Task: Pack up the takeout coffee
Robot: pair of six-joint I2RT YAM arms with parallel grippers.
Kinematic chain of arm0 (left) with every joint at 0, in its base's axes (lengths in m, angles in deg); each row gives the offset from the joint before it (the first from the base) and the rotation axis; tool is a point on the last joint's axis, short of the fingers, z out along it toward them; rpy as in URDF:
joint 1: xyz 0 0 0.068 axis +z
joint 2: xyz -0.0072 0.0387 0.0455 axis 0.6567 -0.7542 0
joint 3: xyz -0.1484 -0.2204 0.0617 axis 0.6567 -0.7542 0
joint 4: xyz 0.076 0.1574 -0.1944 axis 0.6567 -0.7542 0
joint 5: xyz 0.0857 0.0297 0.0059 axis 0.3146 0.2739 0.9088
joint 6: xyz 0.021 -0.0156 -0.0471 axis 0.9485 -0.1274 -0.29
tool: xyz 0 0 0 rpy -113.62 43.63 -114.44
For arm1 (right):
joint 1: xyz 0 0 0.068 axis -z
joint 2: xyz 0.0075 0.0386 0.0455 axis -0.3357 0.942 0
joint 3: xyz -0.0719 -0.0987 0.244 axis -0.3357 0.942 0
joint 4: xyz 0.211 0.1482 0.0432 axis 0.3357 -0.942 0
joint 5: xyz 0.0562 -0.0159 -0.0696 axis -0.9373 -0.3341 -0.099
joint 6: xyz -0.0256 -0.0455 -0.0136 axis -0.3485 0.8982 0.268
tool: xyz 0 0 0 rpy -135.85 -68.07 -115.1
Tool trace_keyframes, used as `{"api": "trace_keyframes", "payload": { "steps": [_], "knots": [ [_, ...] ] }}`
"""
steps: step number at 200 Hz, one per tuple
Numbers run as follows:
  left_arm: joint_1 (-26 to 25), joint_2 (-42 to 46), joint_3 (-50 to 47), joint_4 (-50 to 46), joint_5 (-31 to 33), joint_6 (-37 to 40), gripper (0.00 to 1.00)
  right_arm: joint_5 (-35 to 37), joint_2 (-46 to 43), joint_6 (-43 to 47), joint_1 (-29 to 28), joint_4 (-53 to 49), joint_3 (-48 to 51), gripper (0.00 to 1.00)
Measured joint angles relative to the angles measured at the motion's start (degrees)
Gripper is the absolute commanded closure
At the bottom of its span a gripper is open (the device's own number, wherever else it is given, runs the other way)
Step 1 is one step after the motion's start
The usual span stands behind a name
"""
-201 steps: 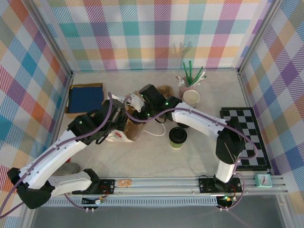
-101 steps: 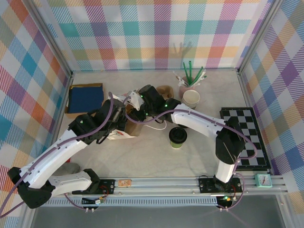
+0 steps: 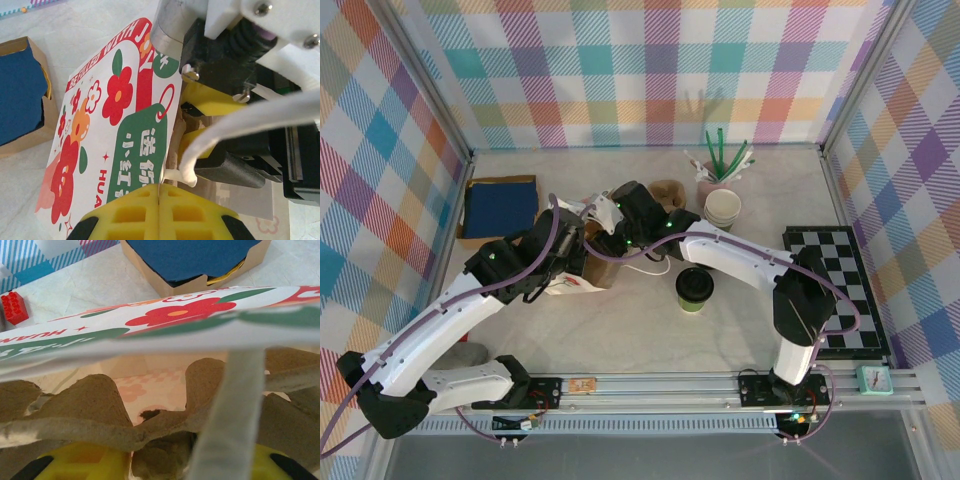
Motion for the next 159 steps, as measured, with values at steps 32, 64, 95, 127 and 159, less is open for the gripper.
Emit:
{"api": "trace_keyframes", "payload": {
  "steps": [32, 64, 95, 127, 159],
  "knots": [
    [0.0, 0.0, 0.0, 0.0, 0.0, 0.0, 1.00, -0.2, 0.0, 0.0, 0.0, 0.0, 0.0, 0.55],
    [0.0, 0.0, 0.0, 0.0, 0.0, 0.0, 1.00, -0.6, 0.0, 0.0, 0.0, -0.1, 0.0, 0.52],
    [0.0, 0.0, 0.0, 0.0, 0.0, 0.0, 1.00, -1.3, 0.0, 0.1, 0.0, -0.1, 0.0, 0.51],
    [0.0, 0.0, 0.0, 0.0, 0.0, 0.0, 1.00, -1.5, 0.0, 0.0, 0.0, -0.3, 0.0, 0.48],
    [0.0, -0.5, 0.0, 0.0, 0.2, 0.0, 1.00, -0.5, -0.9, -1.1, 0.0, -3.2, -0.2, 0.42]
  ]
}}
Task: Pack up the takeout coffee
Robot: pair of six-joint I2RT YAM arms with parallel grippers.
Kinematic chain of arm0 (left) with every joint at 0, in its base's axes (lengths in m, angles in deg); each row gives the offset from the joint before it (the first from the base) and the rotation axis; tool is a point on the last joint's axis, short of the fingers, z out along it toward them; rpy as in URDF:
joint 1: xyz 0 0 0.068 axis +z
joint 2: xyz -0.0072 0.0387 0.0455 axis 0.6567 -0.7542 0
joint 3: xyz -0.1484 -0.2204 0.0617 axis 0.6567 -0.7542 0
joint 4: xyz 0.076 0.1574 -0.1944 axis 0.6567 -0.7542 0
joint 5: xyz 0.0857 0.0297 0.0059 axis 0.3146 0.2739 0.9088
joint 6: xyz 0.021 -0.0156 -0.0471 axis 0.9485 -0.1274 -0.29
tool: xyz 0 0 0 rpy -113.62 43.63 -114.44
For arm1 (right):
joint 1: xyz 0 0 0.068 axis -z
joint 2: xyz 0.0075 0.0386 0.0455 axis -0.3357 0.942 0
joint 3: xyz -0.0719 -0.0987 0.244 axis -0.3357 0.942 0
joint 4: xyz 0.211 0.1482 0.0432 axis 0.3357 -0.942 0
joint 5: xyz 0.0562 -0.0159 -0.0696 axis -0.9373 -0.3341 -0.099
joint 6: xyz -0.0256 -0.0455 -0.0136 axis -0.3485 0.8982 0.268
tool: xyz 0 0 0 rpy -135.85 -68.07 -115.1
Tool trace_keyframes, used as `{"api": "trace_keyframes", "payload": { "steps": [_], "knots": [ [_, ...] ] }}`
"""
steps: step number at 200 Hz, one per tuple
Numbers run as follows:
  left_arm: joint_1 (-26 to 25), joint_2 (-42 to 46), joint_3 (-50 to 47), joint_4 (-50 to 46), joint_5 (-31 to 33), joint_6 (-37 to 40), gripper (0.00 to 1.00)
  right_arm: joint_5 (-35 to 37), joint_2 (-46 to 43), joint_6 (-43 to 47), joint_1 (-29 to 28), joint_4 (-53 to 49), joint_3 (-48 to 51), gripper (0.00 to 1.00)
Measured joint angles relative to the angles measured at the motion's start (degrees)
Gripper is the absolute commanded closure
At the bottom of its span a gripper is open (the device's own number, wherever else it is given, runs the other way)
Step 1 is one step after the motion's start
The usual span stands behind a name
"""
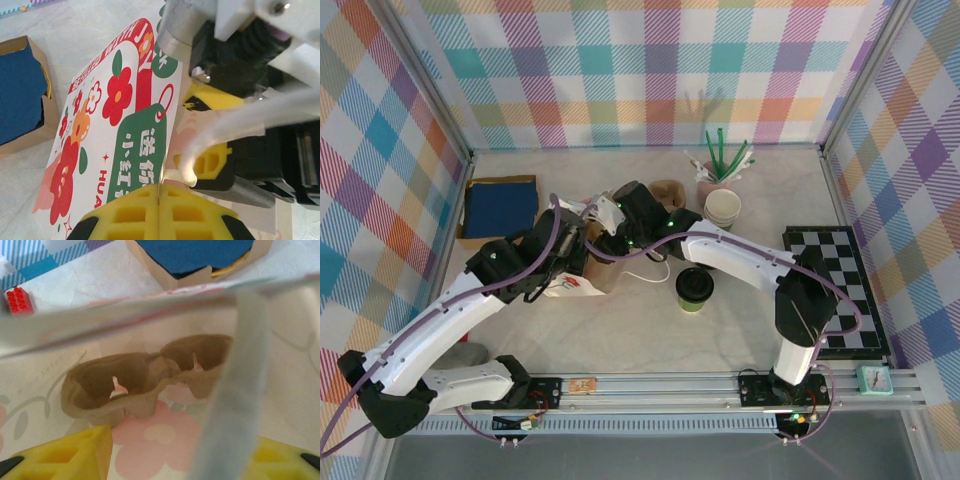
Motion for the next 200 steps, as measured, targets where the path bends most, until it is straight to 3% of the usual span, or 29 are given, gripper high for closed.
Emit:
{"api": "trace_keyframes", "payload": {
  "steps": [32, 61, 100, 165, 200],
  "knots": [
    [0.0, -0.7, 0.0, -0.1, 1.4, 0.0, 1.00, 3.9, -4.3, -3.2, 0.0, -6.5, -0.3, 0.34],
    [0.0, 0.4, -1.5, 0.8, 1.8, 0.9, 1.00, 8.9, -13.8, -8.6, 0.0, -9.6, 2.4, 0.29],
    [-0.1, 11.2, -11.4, 1.7, -2.8, 2.0, 1.00, 11.5, -29.0, -18.1, -0.1, -8.9, 14.9, 0.33],
    [-0.1, 19.1, -21.5, 1.8, -10.0, -3.6, 1.00, 6.4, -26.3, -28.7, -0.3, -6.6, 21.3, 0.41],
    [-0.1, 20.7, -22.8, 1.7, -11.0, -7.1, 1.00, 1.7, -25.1, -35.7, -0.3, -0.6, 23.5, 0.42]
  ]
}}
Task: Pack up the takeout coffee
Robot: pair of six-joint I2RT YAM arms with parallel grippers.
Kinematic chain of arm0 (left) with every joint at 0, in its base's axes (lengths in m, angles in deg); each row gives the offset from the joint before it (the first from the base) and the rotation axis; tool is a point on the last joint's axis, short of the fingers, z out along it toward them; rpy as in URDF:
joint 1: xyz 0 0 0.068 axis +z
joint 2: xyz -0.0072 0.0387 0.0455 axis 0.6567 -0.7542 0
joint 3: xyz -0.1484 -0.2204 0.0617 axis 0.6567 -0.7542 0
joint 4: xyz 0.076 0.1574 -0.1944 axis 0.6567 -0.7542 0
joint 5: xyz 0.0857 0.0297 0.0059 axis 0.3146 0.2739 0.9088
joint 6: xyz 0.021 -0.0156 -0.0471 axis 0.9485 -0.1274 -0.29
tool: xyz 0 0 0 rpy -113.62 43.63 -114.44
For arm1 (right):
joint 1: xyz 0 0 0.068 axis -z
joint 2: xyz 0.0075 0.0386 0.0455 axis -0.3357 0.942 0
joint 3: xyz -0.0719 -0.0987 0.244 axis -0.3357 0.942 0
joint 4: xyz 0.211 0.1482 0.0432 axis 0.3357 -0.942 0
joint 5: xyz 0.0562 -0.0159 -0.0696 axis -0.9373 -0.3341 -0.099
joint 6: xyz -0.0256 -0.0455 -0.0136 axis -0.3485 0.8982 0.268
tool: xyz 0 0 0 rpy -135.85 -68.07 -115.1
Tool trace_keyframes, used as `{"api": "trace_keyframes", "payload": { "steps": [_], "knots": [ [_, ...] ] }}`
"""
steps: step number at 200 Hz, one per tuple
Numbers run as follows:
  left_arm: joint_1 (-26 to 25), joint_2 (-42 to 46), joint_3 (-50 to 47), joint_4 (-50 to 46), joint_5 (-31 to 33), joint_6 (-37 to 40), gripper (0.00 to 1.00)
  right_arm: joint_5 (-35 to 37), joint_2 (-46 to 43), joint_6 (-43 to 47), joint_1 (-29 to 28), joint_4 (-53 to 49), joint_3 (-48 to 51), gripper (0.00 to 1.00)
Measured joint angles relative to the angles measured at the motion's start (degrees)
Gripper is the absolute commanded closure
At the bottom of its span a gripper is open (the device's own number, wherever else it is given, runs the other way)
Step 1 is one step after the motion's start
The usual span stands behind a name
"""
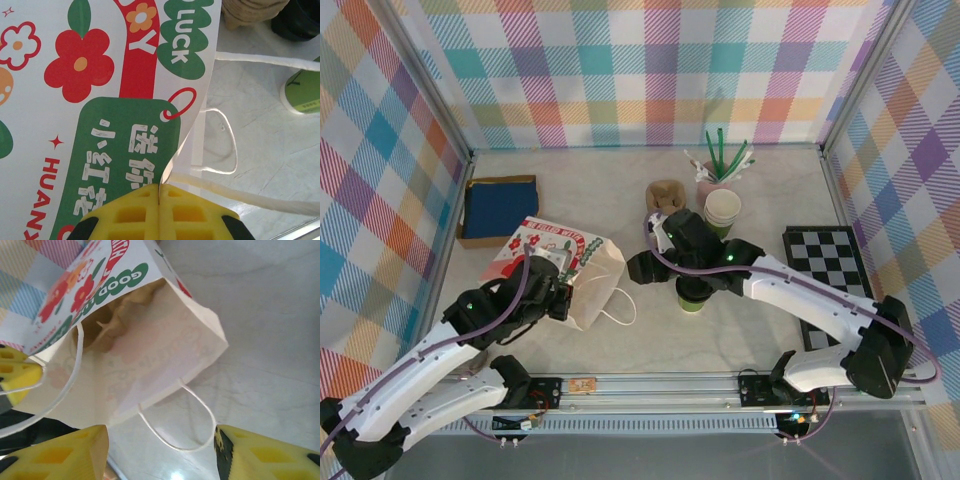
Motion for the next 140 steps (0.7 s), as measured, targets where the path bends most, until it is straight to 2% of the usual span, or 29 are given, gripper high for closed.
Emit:
{"api": "trace_keyframes", "payload": {
  "steps": [65, 140],
  "knots": [
    [0.0, -1.4, -1.7, 4.4, -1.1, -4.5, 1.00, -6.2, 1.7, -15.6, 0.0, 12.6, 9.2, 0.46],
    [0.0, 1.4, -3.2, 7.5, -2.1, -7.6, 1.00, -11.3, 17.9, -27.1, -3.7, 31.9, 8.8, 0.56]
  ]
}}
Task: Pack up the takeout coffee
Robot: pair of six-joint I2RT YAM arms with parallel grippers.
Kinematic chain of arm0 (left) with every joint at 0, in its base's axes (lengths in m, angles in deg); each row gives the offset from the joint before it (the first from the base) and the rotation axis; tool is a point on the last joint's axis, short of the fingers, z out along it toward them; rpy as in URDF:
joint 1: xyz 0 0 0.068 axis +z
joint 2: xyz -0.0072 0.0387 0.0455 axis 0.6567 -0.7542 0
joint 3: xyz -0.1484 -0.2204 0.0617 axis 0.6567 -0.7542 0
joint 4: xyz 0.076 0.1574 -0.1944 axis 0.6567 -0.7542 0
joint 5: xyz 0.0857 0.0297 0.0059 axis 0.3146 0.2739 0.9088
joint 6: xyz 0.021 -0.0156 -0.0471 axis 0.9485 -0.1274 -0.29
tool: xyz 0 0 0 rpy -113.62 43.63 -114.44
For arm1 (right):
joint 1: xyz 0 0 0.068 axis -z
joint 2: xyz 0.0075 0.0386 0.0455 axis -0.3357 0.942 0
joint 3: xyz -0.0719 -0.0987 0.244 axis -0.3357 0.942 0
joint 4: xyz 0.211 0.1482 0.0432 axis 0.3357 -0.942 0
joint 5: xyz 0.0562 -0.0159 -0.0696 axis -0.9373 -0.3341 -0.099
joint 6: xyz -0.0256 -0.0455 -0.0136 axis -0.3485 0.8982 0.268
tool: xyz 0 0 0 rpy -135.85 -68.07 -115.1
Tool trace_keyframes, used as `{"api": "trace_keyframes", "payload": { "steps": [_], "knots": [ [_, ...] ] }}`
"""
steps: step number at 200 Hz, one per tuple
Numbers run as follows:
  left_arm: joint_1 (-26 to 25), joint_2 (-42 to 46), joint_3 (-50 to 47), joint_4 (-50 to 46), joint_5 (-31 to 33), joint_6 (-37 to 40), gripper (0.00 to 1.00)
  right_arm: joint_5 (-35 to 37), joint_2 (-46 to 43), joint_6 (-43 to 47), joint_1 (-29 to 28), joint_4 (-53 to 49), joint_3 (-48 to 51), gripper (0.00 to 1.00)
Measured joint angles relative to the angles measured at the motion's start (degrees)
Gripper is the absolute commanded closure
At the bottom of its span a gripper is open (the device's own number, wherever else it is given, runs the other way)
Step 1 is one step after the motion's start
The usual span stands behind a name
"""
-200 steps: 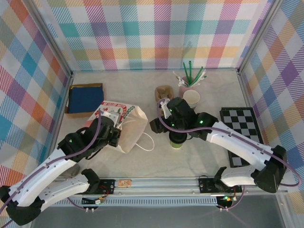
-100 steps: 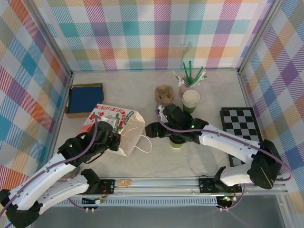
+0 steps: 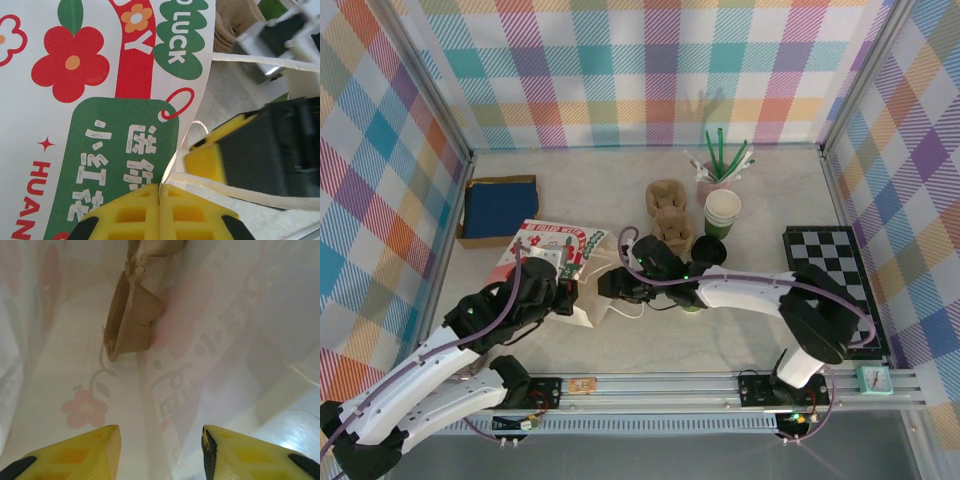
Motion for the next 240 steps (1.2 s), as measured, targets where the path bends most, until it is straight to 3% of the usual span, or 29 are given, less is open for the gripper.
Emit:
{"api": "trace_keyframes", "payload": {
  "steps": [33, 108, 196, 240],
  "knots": [
    [0.0, 0.1, 0.0, 0.2, -0.4, -0.2, 1.00, -1.3, 4.4, -4.1, -0.1, 5.7, -1.1, 0.62],
    [-1.6, -1.0, 0.0, 3.0, -0.4, -1.3, 1.00, -1.1, 12.7, -15.6, -1.8, 19.5, -2.3, 0.65],
    [-5.3, -2.7, 0.0, 4.4, 1.2, -1.8, 1.00, 4.2, 18.4, -24.1, -5.0, 27.4, -4.3, 0.44],
    [-5.4, -2.7, 0.0, 4.5, 1.2, -2.1, 1.00, 6.8, 21.4, -24.6, -5.3, 26.4, -7.9, 0.46]
  ]
}}
